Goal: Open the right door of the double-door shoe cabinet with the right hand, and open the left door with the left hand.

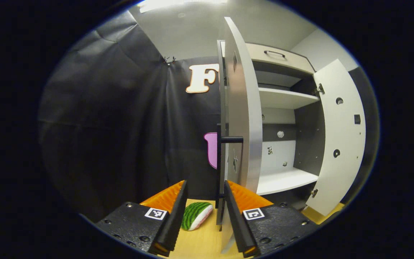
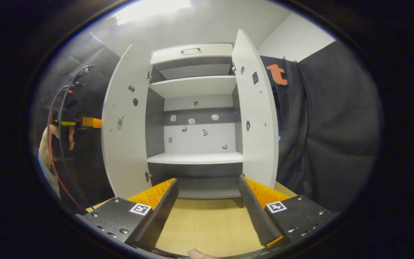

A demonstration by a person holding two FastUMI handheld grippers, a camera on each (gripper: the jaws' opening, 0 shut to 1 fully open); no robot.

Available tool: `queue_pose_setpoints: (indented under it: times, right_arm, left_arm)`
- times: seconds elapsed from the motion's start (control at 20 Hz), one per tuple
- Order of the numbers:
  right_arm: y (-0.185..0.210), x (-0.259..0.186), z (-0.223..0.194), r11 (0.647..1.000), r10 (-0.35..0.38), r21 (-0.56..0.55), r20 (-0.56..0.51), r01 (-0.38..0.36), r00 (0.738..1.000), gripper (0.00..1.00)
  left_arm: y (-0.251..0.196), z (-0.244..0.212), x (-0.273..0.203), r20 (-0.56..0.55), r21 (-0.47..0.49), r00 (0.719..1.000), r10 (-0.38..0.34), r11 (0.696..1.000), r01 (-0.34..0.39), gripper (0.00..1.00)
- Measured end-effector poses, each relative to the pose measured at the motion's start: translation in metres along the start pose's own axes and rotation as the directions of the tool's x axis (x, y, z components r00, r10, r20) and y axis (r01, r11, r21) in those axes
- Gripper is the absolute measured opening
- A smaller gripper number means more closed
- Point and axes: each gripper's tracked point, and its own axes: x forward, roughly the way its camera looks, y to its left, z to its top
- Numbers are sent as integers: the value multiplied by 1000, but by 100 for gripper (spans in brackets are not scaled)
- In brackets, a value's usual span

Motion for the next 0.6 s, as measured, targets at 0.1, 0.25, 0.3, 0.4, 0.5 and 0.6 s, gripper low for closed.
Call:
queue_pose_setpoints:
  times: [0.1,0.25,0.3,0.4,0.5,0.6]
  right_arm:
    - [1,0,0,1000,-1,-4,1,1,1000,100]
    - [4,-1,2,1000,7,-5,5,-7,1000,100]
    - [5,-1,2,1000,8,-4,6,-8,1000,100]
    - [5,-2,2,1000,9,-4,7,-9,1000,100]
    - [4,-1,3,1000,11,0,7,-11,1000,98]
    - [3,0,3,1000,14,-4,4,-14,1000,98]
  left_arm:
    - [-1,-11,-13,-12,17,1000,-5,1000,6,80]
    - [-3,-18,-40,-10,30,1000,21,999,-21,97]
    - [-5,-18,-50,4,40,1000,28,999,-28,94]
    - [-11,-18,-65,30,56,999,41,998,-42,94]
    - [-19,-23,-82,28,48,998,58,997,-60,96]
    - [-30,-30,-93,19,42,998,65,997,-66,96]
